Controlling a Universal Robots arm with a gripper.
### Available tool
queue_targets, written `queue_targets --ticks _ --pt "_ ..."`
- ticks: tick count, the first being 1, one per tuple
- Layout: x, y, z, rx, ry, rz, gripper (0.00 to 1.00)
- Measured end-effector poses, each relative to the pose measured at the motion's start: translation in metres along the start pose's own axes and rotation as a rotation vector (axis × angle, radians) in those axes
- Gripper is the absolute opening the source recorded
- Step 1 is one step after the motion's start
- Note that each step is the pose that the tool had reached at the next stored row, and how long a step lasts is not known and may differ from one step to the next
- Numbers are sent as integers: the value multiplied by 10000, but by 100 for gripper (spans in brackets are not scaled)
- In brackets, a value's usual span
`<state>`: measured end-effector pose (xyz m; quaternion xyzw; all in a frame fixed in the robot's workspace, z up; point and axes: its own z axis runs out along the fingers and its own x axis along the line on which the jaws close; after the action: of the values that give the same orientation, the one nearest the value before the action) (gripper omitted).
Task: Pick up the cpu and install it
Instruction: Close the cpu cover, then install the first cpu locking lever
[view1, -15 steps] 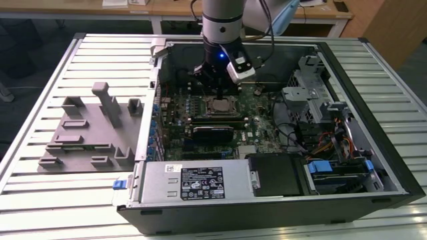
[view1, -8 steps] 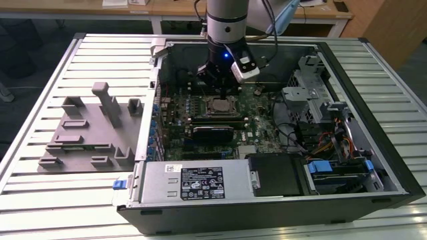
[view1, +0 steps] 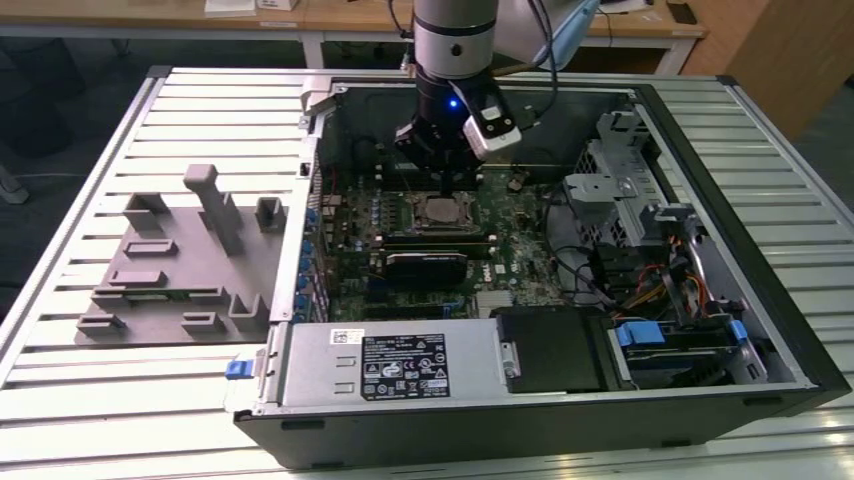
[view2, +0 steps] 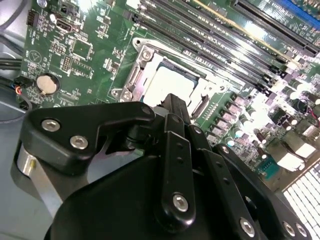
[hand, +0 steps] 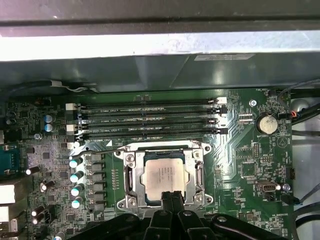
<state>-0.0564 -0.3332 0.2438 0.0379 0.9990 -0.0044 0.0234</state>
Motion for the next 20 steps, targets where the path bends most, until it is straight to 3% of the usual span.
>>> queue_targets --ticks 13,20 --pt "4 -1 -10 3 1 0 11" --pt "92 -7 -14 2 1 0 11"
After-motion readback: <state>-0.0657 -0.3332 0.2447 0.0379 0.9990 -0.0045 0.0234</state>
